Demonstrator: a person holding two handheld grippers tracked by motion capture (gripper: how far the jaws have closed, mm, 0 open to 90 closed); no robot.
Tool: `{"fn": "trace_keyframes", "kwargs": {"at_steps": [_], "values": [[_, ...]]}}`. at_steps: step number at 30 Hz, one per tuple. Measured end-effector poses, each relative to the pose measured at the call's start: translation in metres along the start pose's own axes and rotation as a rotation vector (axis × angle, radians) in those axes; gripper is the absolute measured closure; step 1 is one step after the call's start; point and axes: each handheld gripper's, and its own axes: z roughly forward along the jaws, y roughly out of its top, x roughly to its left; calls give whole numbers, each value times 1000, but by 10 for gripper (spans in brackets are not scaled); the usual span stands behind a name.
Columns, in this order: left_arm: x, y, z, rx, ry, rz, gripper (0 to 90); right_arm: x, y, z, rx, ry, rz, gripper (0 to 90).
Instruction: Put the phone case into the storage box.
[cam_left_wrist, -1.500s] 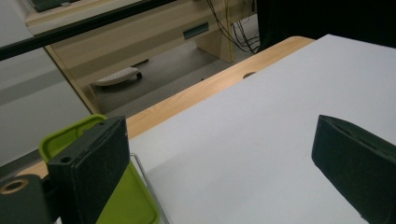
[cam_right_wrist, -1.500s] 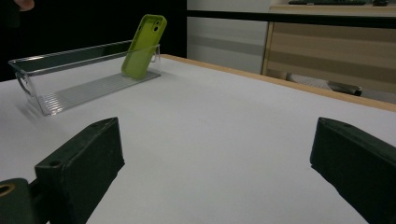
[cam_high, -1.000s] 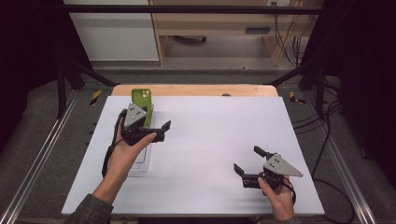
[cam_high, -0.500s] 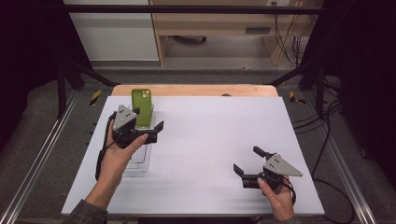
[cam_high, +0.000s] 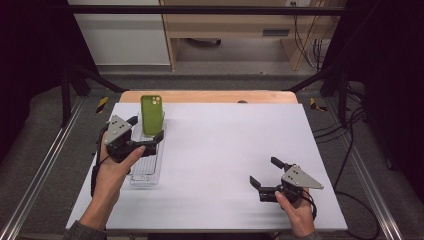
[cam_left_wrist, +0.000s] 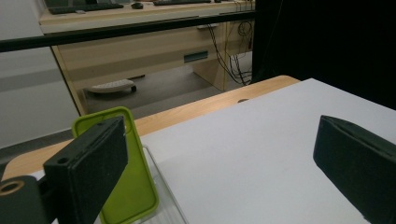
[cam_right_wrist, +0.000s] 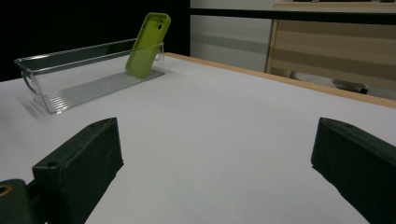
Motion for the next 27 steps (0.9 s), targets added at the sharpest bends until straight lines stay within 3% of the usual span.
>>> {"fn": "trace_keyframes", "kwargs": {"at_steps": [27], "values": [[25,-24,-50,-80,39,-4,29,1,-1,1,5,9,2,20]]}}
